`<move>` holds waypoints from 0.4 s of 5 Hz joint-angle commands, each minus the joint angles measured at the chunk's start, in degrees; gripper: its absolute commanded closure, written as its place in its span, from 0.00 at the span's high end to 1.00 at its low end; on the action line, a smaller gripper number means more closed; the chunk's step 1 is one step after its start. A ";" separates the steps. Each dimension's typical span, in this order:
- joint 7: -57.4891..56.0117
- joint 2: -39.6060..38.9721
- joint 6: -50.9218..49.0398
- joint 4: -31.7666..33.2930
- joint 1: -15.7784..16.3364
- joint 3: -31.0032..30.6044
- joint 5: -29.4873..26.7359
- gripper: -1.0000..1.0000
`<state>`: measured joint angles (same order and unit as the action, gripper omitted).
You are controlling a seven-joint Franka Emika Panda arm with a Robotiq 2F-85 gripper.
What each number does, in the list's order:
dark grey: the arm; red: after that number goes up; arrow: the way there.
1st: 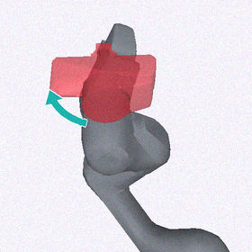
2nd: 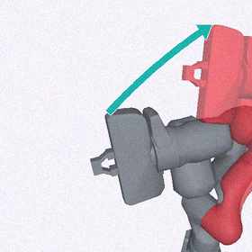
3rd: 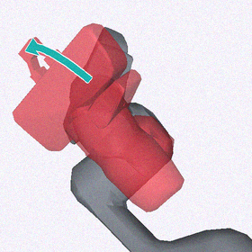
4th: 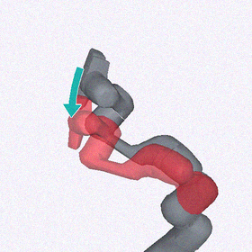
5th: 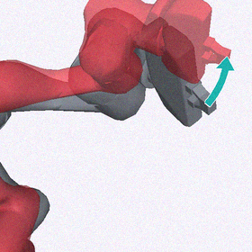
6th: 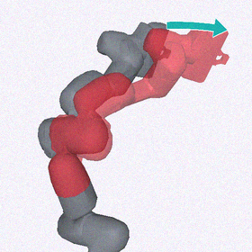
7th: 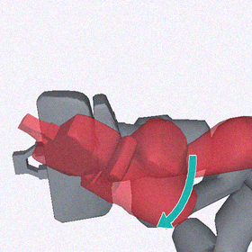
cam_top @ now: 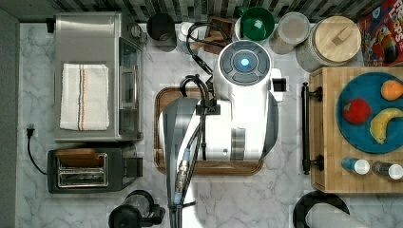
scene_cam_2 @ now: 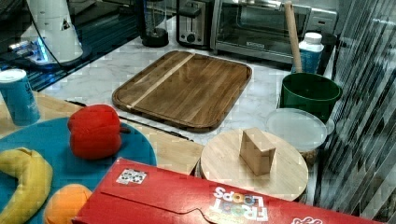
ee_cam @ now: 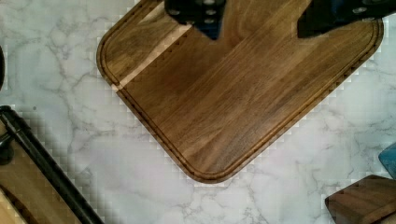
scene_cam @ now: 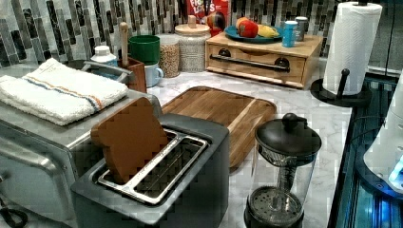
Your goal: Open the drawer.
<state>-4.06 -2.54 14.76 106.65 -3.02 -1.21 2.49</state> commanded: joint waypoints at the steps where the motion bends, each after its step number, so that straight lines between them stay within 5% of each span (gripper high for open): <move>1: -0.18 -0.10 0.06 0.01 -0.48 -0.51 0.05 1.00; 2: -4.83 2.72 3.89 4.59 -1.89 0.42 -3.20 1.00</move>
<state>-4.24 -2.38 17.83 108.44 -3.63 -1.46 0.38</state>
